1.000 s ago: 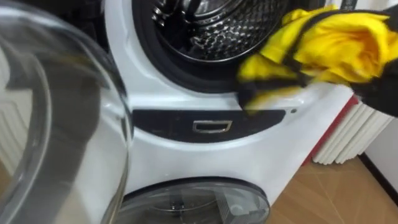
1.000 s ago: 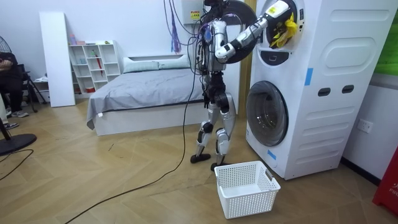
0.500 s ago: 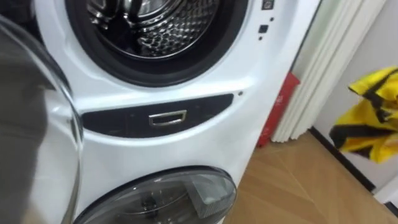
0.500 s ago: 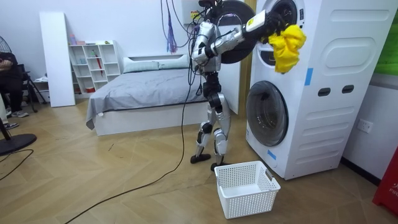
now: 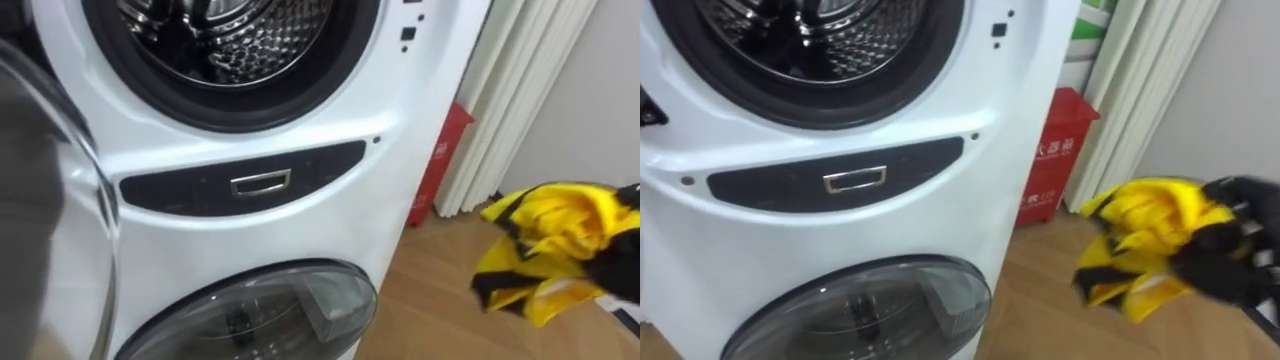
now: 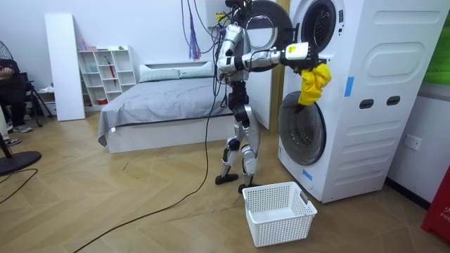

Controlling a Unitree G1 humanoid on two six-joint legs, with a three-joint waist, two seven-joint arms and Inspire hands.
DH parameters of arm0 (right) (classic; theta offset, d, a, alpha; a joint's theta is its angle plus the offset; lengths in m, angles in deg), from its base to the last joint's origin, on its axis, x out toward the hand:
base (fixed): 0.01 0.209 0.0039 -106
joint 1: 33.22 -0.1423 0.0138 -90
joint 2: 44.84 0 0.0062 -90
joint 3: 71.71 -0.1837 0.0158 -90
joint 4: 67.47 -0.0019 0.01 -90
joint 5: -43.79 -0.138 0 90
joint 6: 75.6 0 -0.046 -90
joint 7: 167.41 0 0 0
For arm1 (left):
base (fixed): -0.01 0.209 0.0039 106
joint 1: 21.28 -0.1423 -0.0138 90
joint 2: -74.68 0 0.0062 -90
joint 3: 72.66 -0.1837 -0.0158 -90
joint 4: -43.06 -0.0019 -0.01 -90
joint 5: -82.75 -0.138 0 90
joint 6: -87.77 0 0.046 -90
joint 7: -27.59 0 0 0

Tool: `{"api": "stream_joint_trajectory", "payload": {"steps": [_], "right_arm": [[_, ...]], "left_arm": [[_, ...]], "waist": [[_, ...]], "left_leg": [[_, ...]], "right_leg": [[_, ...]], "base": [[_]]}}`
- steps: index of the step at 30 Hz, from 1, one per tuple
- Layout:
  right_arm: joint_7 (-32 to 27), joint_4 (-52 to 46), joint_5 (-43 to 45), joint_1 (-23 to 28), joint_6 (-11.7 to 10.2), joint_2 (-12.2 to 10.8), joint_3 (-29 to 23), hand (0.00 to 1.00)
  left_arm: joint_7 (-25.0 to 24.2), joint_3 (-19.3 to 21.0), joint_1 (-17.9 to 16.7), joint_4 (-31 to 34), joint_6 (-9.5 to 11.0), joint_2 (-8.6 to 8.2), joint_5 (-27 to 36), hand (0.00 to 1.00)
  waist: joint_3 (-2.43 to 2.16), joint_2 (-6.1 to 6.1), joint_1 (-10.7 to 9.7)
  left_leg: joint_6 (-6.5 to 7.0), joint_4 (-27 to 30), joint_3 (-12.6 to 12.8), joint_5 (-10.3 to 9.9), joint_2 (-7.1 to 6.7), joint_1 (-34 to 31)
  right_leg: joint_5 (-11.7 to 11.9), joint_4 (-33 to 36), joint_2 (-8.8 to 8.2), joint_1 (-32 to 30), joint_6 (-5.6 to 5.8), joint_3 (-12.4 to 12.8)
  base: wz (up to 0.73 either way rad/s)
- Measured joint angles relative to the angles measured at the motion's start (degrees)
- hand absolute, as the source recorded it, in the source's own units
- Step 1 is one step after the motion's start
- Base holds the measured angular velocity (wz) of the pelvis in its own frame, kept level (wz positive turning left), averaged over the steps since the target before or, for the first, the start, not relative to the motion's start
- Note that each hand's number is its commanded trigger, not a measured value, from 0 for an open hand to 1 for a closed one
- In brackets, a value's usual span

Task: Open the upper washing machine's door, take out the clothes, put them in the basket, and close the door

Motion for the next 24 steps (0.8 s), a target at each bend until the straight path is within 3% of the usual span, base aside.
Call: {"api": "stream_joint_trajectory", "payload": {"steps": [5, 13, 16, 20, 23, 24], "right_arm": [[3.6, 5.9, -0.4, -0.5, 0.2, -1.0, 4.6, 1.0], [3.8, 23.0, -1.1, -4.6, -0.1, -3.6, 6.9, 1.0], [2.3, 29.3, -2.4, -4.8, -0.2, -3.8, 6.9, 1.0], [-0.1, 35.0, -3.4, -7.0, -0.4, -3.8, 6.9, 1.0], [-2.5, 39.5, -4.4, -8.4, -1.0, -3.8, 6.9, 1.0], [-2.9, 40.5, -4.8, -8.7, -1.0, -3.8, 6.9, 1.0]], "left_arm": [[0.0, -2.8, 1.0, 1.4, 0.0, 0.37, 0.0, 0.0], [0.2, -6.3, 3.8, 1.5, -0.5, 0.26, 3.2, 0.0], [0.2, -7.9, 5.3, 2.2, -0.9, 0.31, 4.0, 0.0], [0.2, -8.7, 6.2, 4.5, -1.1, 0.31, 4.4, 0.0], [0.2, -9.1, 6.4, 4.6, -1.4, 0.19, 5.2, 0.0], [0.2, -9.3, 6.3, 4.6, -1.5, 0.19, 5.7, 0.0]], "waist": [[0.18, 0.46, 1.8], [0.07, 1.16, 2.1], [-0.43, 2.4, 2.2], [-0.71, 4.65, 2.0], [-0.43, 6.9, 0.8], [-0.43, 7.11, 0.5]], "left_leg": [[0.01, -0.3, -0.6, 0.0, 0.09, -0.3], [0.09, -0.2, -0.8, 0.0, 0.07, -1.0], [0.29, 0.2, -0.8, 0.0, -0.01, -2.4], [0.85, 1.4, -0.6, 0.2, -0.75, -5.6], [1.21, 1.5, -0.4, 0.4, -1.17, -6.7], [1.25, 1.5, -0.4, 0.4, -1.23, -7.0]], "right_leg": [[0.2, -1.0, 0.02, 0.3, 0.01, -0.3], [0.5, -1.6, -0.13, 0.0, 0.2, -0.4], [0.6, -1.6, -0.61, -1.1, 0.28, -1.1], [1.5, -1.5, -1.03, -4.0, 0.76, 0.1], [2.0, -1.5, -1.27, -5.2, 1.06, 0.9], [2.0, -1.4, -1.31, -5.5, 1.14, 1.0]], "base": [[0.06], [0.02], [0.06], [-0.07], [-0.07], [-0.09]]}}
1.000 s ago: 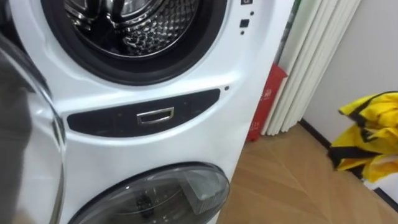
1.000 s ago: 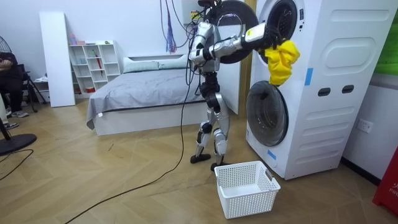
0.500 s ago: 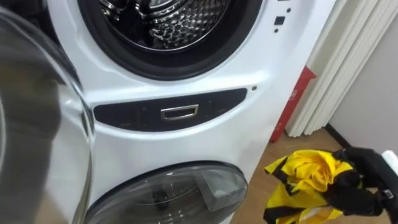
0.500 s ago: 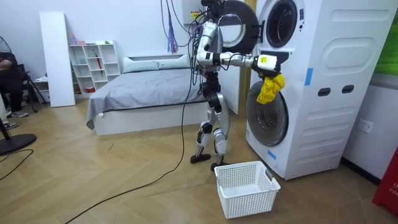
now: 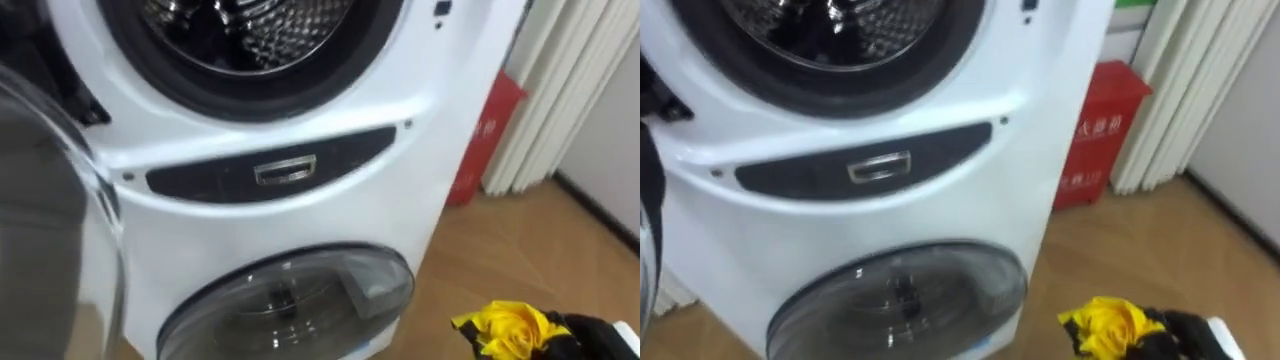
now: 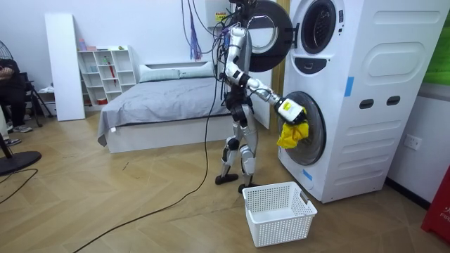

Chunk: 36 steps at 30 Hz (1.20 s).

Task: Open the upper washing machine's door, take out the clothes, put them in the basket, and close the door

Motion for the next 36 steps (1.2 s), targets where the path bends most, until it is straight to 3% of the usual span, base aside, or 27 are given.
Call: {"api": "stream_joint_trajectory", "payload": {"steps": [2, 9, 12, 17, 20, 24, 28, 34, 36], "right_arm": [[-1.6, 3.3, -0.5, -1.1, -0.1, 0.0, -0.2, 1.0], [-4.1, 10.2, 0.1, -4.2, -1.3, 0.0, -0.3, 1.0], [-5.7, 12.4, 0.2, -4.5, -3.0, 0.2, -0.2, 1.0], [-6.7, 14.2, -0.1, -6.8, -4.0, 0.2, -0.2, 1.0], [-7.2, 15.7, -0.8, -7.0, -5.6, 0.2, -0.2, 1.0], [-8.5, 16.9, -0.6, -8.0, -5.8, 0.2, -0.2, 1.0], [-9.9, 19.3, -0.2, -10.6, -6.3, 0.2, -0.3, 1.0], [-12.3, 19.9, -0.5, -11.2, -6.7, 0.2, -0.3, 1.0], [-13.0, 19.9, -0.5, -11.2, -7.1, 0.2, -0.4, 1.0]], "left_arm": [[-0.3, -0.1, -0.1, 0.0, -0.3, -0.02, 1.1, 0.0], [-0.9, -1.3, 0.2, 1.3, -0.2, -0.36, 1.0, 0.0], [-1.1, -3.2, 1.3, 1.3, -0.1, -0.37, 1.1, 0.0], [-1.5, -5.6, 2.6, 2.1, 0.6, -1.08, 0.9, 0.0], [-1.5, -5.7, 2.5, 2.1, 0.7, -1.08, 1.0, 0.0], [-1.5, -5.7, 2.6, 2.1, 0.7, -1.34, 1.0, 0.0], [-1.5, -5.7, 2.7, 2.1, 0.8, -1.47, 1.0, 0.0], [-1.5, -5.7, 2.7, 2.1, 0.8, -1.72, 1.0, 0.0], [-1.5, -5.7, 2.7, 2.1, 0.8, -1.76, 1.0, 0.0]], "waist": [[-0.22, 1.68, -1.0], [-0.09, 2.77, -2.7], [-0.11, 3.24, -3.1], [0.2, 5.23, -3.7], [0.02, 5.68, -4.0], [0.09, 6.16, -4.3], [0.18, 7.38, -4.7], [-0.02, 7.99, -4.7], [0.18, 8.07, -4.9]], "left_leg": [[0.25, 0.1, 0.2, 0.2, -0.42, -1.2], [0.91, 0.0, 1.8, 1.0, -1.89, -4.2], [1.38, 0.3, 2.5, 1.3, -2.13, -6.2], [1.82, 0.2, 3.3, 2.0, -2.9, -9.0], [1.54, 0.1, 3.5, 2.3, -2.89, -9.5], [1.53, 0.1, 3.5, 2.3, -2.85, -9.7], [1.53, 0.1, 3.7, 2.3, -3.1, -11.0], [1.63, 0.1, 2.8, 2.4, -3.77, -12.7], [1.63, 0.1, 2.8, 2.3, -3.77, -12.8]], "right_leg": [[0.0, 0.8, -0.26, -1.6, 0.13, 0.3], [-0.5, 4.1, -0.66, -6.6, 0.83, 2.2], [0.1, 4.0, -0.98, -8.5, 1.03, 2.6], [1.0, 4.0, -1.23, -11.5, 0.85, 3.8], [1.2, 3.9, -1.06, -12.0, 0.62, 4.0], [1.3, 4.0, -0.69, -12.2, 0.5, 4.4], [1.3, 4.6, -0.66, -13.9, 0.44, 4.8], [0.6, 6.2, -0.48, -16.3, 0.19, 5.2], [0.6, 6.3, -0.39, -16.5, 0.12, 5.2]], "base": [[-0.06], [-0.14], [-0.04], [-0.07], [-0.01], [-0.08], [-0.04], [-0.04], [-0.02]]}}
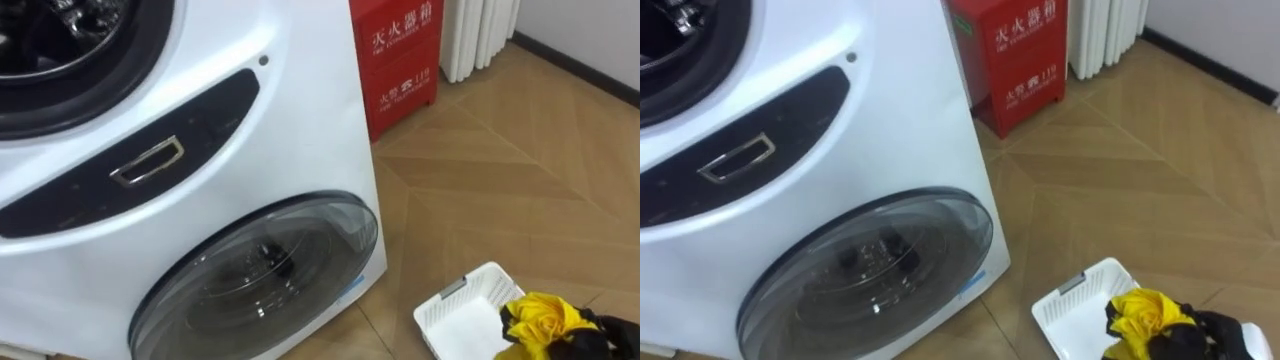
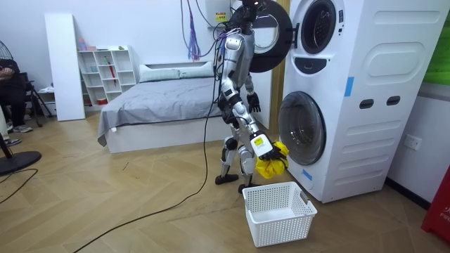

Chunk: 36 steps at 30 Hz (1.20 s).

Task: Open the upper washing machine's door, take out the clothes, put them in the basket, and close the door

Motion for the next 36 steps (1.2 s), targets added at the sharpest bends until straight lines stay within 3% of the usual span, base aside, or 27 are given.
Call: {"api": "stream_joint_trajectory", "payload": {"steps": [2, 4, 5, 6, 16, 20, 24, 36], "right_arm": [[-0.7, 0.0, 0.0, -0.3, -0.7, 0.0, 0.0, 1.0], [-1.1, 0.0, -0.2, -0.5, -1.0, 0.0, 0.0, 0.56], [-1.3, 0.0, -0.2, -0.5, -1.0, 0.0, 0.0, 0.05], [-1.4, 0.0, -0.2, -0.5, -1.0, 0.0, 0.0, 0.0], [-3.2, 0.2, -0.2, -0.7, -2.2, -0.1, 0.2, 0.0], [-3.6, 0.2, -0.2, -1.5, -2.2, -0.2, 1.1, 0.0], [-3.5, 0.2, -0.2, -1.7, -2.2, -0.4, 2.3, 0.0], [-3.6, 0.5, -0.3, -1.6, -2.2, -0.7, 2.3, 0.0]], "left_arm": [[0.0, 0.0, 0.1, 0.0, 0.1, -0.01, 0.0, 0.0], [0.0, 0.0, 0.2, 0.0, 0.2, -0.01, 0.0, 0.0], [0.0, 0.0, 0.2, 0.0, 0.2, -0.01, 0.0, 0.0], [0.0, 0.0, 0.2, 0.0, 0.3, -0.05, 0.0, 0.0], [0.0, -0.1, 0.4, -0.1, 1.8, -0.44, 0.1, 0.0], [0.0, -1.7, 0.4, -0.3, 1.8, -0.45, 1.5, 0.0], [-0.4, -2.3, 0.4, -0.7, 2.0, -0.44, 2.2, 0.0], [-1.7, -2.3, 0.1, -2.9, 2.0, -0.44, 4.4, 0.0]], "waist": [[0.27, 0.31, -0.3], [0.29, 0.57, -0.5], [0.31, 0.6, -0.5], [0.28, 0.64, -0.5], [0.28, 1.27, -0.3], [0.76, 0.63, -0.4], [0.78, 0.46, -0.4], [0.36, -1.36, -0.7]], "left_leg": [[0.01, 0.0, 0.0, 0.0, 0.02, -0.4], [0.0, 0.0, 0.0, 0.0, -0.01, -0.9], [0.0, 0.0, 0.0, 0.0, -0.08, -1.0], [0.0, 0.0, 0.0, 0.0, -0.11, -1.1], [-0.44, 0.0, -0.5, 0.3, -0.04, -1.7], [-0.23, 0.1, -0.6, 0.1, -0.2, -1.6], [-0.08, 0.1, -1.0, 0.0, -0.16, -1.7], [-0.36, 2.4, -3.3, 0.2, -0.23, -2.1]], "right_leg": [[0.0, 0.0, 0.01, -0.4, -0.01, 0.0], [0.0, 0.1, -0.01, -0.9, 0.01, 0.1], [-0.1, 0.6, 0.0, -1.3, 0.17, 0.1], [-0.2, 0.8, 0.0, -1.4, 0.24, 0.2], [-0.6, 0.9, 0.0, -2.0, -0.23, 0.0], [-1.1, 1.8, -0.12, -2.3, -0.19, -0.1], [-1.3, 2.0, -0.11, -2.3, -0.28, -0.2], [-2.1, 2.7, -0.88, -1.9, -0.34, -1.2]], "base": [[0.0], [0.0], [0.0], [0.0], [0.0], [0.0], [0.03], [0.05]]}}
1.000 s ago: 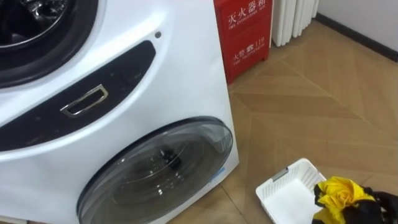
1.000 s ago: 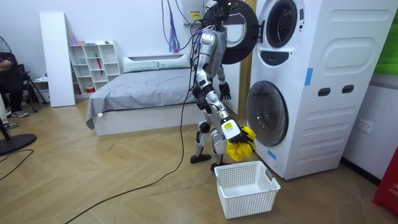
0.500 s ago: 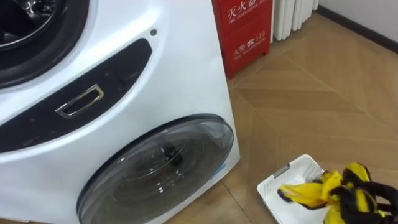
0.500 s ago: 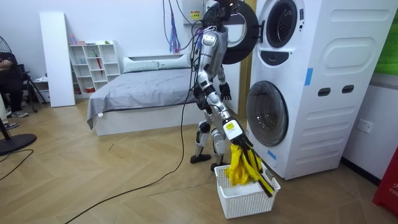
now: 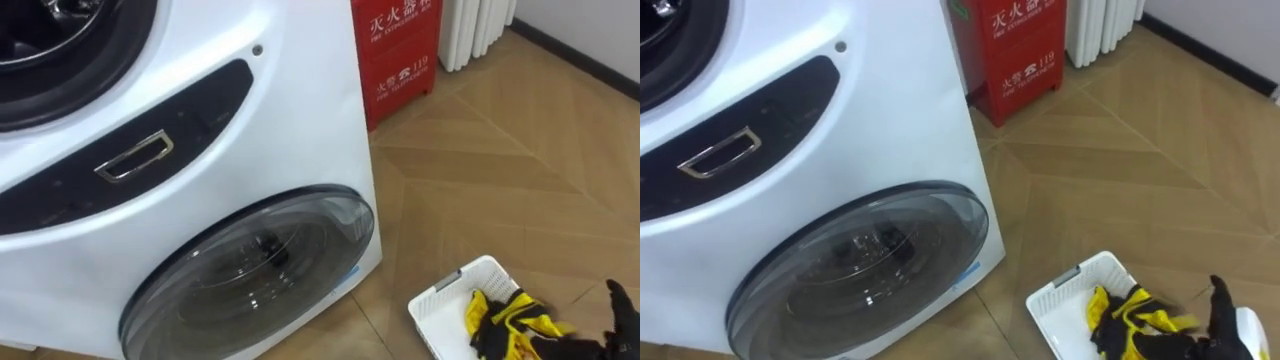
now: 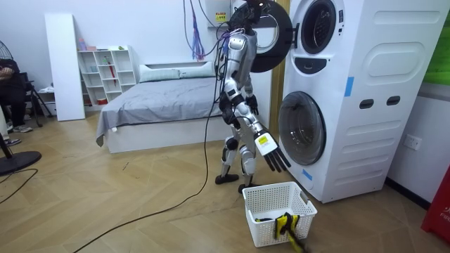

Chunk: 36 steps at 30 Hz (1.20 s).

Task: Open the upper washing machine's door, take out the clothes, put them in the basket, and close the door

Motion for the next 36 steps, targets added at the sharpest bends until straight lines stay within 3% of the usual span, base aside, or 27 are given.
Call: {"api": "stream_joint_trajectory", "payload": {"steps": [11, 22, 24, 27, 30, 31, 34, 36], "right_arm": [[-0.3, 0.8, 0.0, 0.1, 0.0, 0.0, 0.1, 0.0], [-0.1, 0.8, 0.4, 0.3, -1.0, 0.1, 0.1, 0.0], [0.0, 0.9, 0.4, 0.9, -1.0, 0.0, 0.2, 0.0], [-0.1, 0.9, -1.3, 2.5, -1.0, 0.0, 1.1, 0.0], [0.8, 3.4, -3.9, 5.1, -1.0, -0.5, 3.2, 0.0], [1.4, 6.1, -5.4, 5.5, -0.9, -1.1, 3.8, 0.0], [4.1, 13.2, -10.4, 6.5, -0.5, -2.4, 4.9, 0.0], [5.3, 16.5, -12.3, 7.2, 0.1, -3.4, 5.6, 0.0]], "left_arm": [[-0.5, 0.0, 0.0, -0.4, 0.1, 0.01, 0.0, 0.0], [-0.8, 0.1, -0.1, -0.9, 0.2, 0.02, 0.0, 0.0], [-0.8, 0.1, -0.2, -1.4, 0.3, 0.03, 0.0, 0.0], [-0.8, 0.2, -0.5, -0.9, 0.3, 0.05, 0.1, 0.0], [-0.8, 0.2, -1.6, 0.8, 0.5, 0.18, 0.0, 0.0], [-0.8, 0.2, -2.0, 0.7, 0.5, 0.04, 0.0, 0.0], [-0.7, 0.3, -2.5, 0.7, 0.6, -0.17, -0.8, 0.0], [-0.2, 0.4, -3.0, 0.8, 0.6, -0.37, -1.4, 0.0]], "waist": [[-0.26, 0.37, 0.1], [-0.01, 0.05, 0.3], [0.51, -0.72, 0.2], [0.62, -1.68, 1.1], [0.38, -3.04, 1.8], [0.39, -3.59, 2.1], [-0.13, -5.09, 3.5], [-0.13, -5.82, 4.8]], "left_leg": [[0.28, 0.3, -0.7, -0.2, 0.09, 0.0], [0.07, 0.0, -2.0, -0.1, 0.19, 0.6], [-0.15, -0.6, -2.8, 0.1, 0.22, 2.0], [-0.03, -1.5, -3.8, 0.0, 0.23, 4.3], [-0.41, -2.4, -6.0, 0.2, 0.36, 6.8], [-0.48, -2.6, -6.9, 0.3, 0.74, 8.2], [-0.79, -3.1, -9.0, 0.3, 1.64, 10.3], [-1.42, -3.9, -10.1, 0.7, 2.2, 12.0]], "right_leg": [[0.3, 0.0, -0.81, 0.6, 0.06, -1.4], [-0.2, 0.0, -1.33, 1.5, -0.26, -3.0], [-0.5, -0.2, -1.33, 2.8, -0.35, -3.5], [-1.3, -0.1, -1.26, 4.7, -0.52, -4.0], [-1.4, -1.6, -1.36, 8.0, -0.63, -5.9], [-1.4, -2.8, -1.27, 10.2, -0.78, -6.8], [-1.3, -4.9, -1.22, 13.8, -1.17, -9.1], [-1.3, -6.1, -1.23, 16.1, -1.21, -10.5]], "base": [[0.06], [0.07], [0.1], [0.11], [0.3], [0.32], [0.36], [0.37]]}}
